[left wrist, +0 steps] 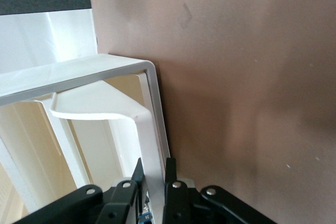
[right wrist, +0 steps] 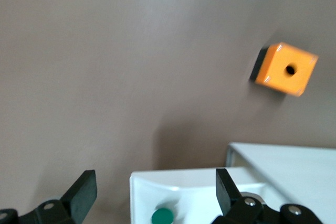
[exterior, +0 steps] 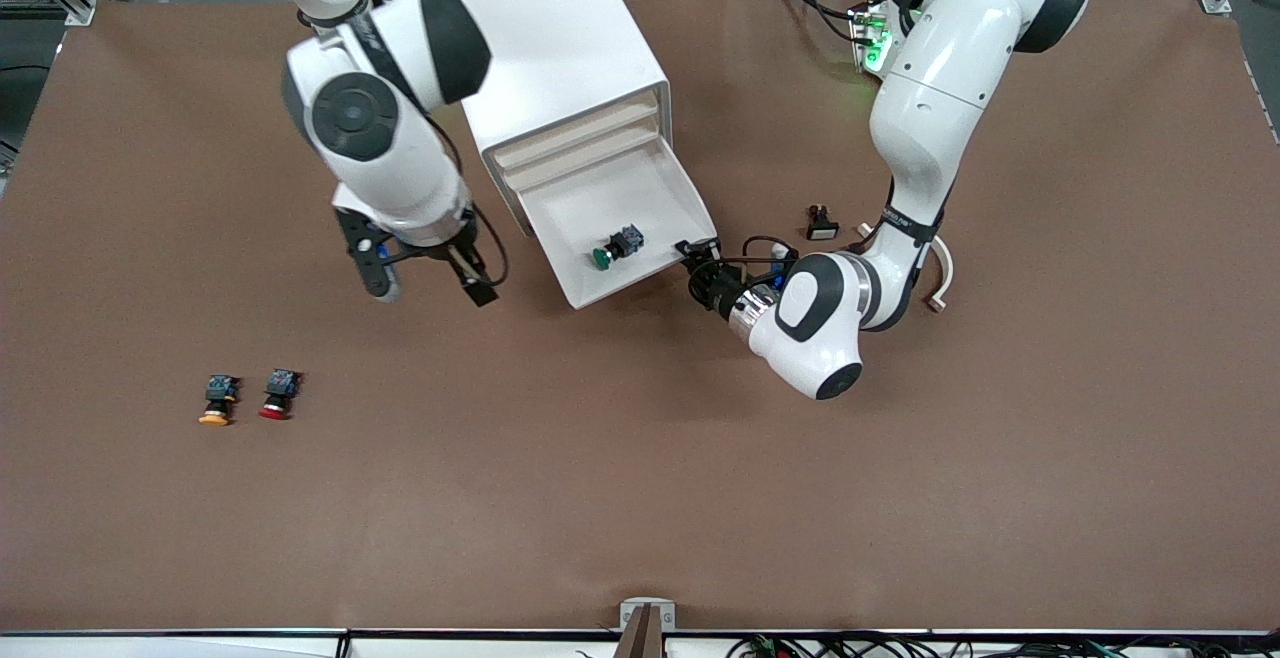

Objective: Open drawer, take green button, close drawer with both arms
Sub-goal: 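Lower the right gripper into the drawer and grasp the green button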

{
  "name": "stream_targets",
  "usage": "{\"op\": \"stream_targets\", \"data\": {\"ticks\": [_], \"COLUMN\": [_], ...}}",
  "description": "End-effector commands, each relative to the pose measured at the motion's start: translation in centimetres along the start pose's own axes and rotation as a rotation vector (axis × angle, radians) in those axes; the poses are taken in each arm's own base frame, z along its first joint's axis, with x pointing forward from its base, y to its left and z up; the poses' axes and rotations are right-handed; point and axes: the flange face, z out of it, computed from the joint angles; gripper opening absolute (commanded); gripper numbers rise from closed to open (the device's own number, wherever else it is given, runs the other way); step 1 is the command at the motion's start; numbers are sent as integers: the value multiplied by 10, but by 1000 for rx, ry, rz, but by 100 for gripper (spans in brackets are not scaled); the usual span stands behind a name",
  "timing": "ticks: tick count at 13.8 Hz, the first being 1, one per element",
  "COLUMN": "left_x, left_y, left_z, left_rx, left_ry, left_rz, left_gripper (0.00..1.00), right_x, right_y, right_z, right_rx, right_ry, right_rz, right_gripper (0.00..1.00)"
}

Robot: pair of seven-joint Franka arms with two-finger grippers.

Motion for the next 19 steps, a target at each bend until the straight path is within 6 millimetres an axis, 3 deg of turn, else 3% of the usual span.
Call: {"op": "stream_targets", "data": {"ticks": [1,6,8,11,15,19], "left_x": [4,2,6,4,5,6], "left_y": [5,-2,-4,-10,-37,-83], "left_z": [-19,-49,-73,-113,-178,-230], "left_rx": [-42,-141,-220,-325,-471,-557], "left_ry": [-2,72,126,155,120,123], "left_rz": [41,108,113,130,197,366], "left_gripper": [100,100,100,100,100,100], "right_x": [-39,-103,-134,-151,-176,-183], "right_y": [-11,-9,-8,-7,0,3], "right_z": [23,75,94,112,145,159], "right_rx": [31,-7,10,17,4,-10], "right_ry": [-7,13,16,31,40,46], "right_rz": [19,-56,-78,-91,-133,-137], "right_gripper": [100,100,100,100,100,100]}}
